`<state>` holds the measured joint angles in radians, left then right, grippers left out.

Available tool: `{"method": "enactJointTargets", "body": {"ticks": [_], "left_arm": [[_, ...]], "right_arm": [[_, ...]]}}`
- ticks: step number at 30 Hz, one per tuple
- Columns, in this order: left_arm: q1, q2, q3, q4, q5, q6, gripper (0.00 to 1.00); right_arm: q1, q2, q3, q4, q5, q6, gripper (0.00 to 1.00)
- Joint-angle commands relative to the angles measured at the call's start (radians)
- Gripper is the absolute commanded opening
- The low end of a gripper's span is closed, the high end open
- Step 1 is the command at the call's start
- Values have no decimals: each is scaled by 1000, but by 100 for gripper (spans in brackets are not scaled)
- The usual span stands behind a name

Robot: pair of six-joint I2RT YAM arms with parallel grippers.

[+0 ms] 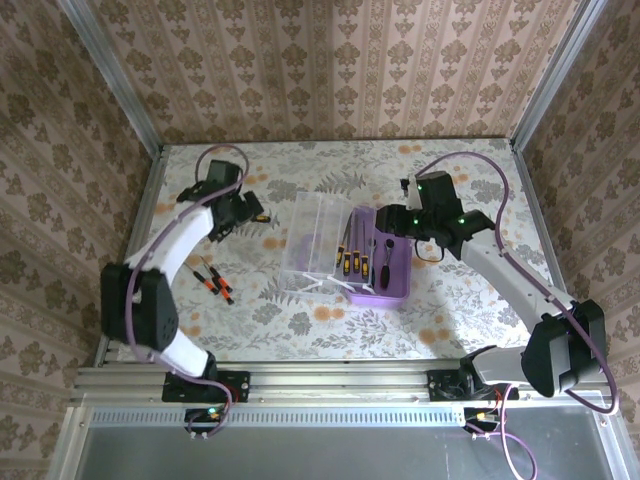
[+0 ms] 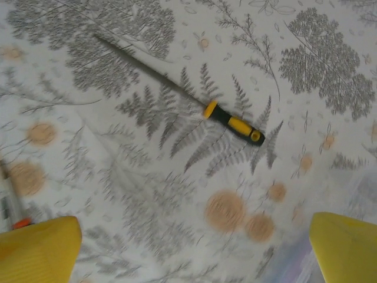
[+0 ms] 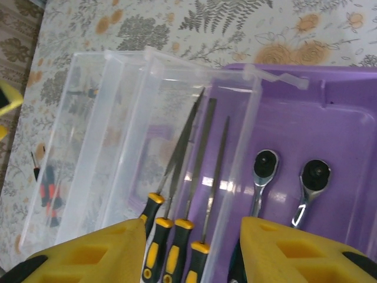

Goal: Pack the tool kit

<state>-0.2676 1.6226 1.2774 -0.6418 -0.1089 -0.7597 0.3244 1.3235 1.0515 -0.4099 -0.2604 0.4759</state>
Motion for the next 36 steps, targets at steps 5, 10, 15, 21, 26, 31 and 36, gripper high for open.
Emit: {"method": "enactJointTargets", "body": {"ticks": [5, 10, 15, 21, 26, 31, 36], "left_arm": [[2, 318, 289, -60, -48, -42, 100], [4, 426, 387, -61, -22, -25, 100], [1, 526, 493, -156, -49, -30, 100], [-5, 581, 527, -209, -119, -79, 100], [-10, 639, 583, -263, -126, -89, 100], [-14, 658, 595, -277, -131, -49, 99], [-22, 651, 558, -270, -146, -10, 97]], "right_arm": [[-42, -61, -58, 67, 6, 16, 57], [-76, -56, -91, 109, -26, 21, 60], [-88, -36, -97, 135, -62, 23, 65], [-107, -27, -97, 173, -130, 59, 67], [-115, -36, -100, 177, -125, 61, 68], [-123, -48, -114, 175, -121, 63, 68], [-126, -40, -115, 188, -127, 77, 69]]}}
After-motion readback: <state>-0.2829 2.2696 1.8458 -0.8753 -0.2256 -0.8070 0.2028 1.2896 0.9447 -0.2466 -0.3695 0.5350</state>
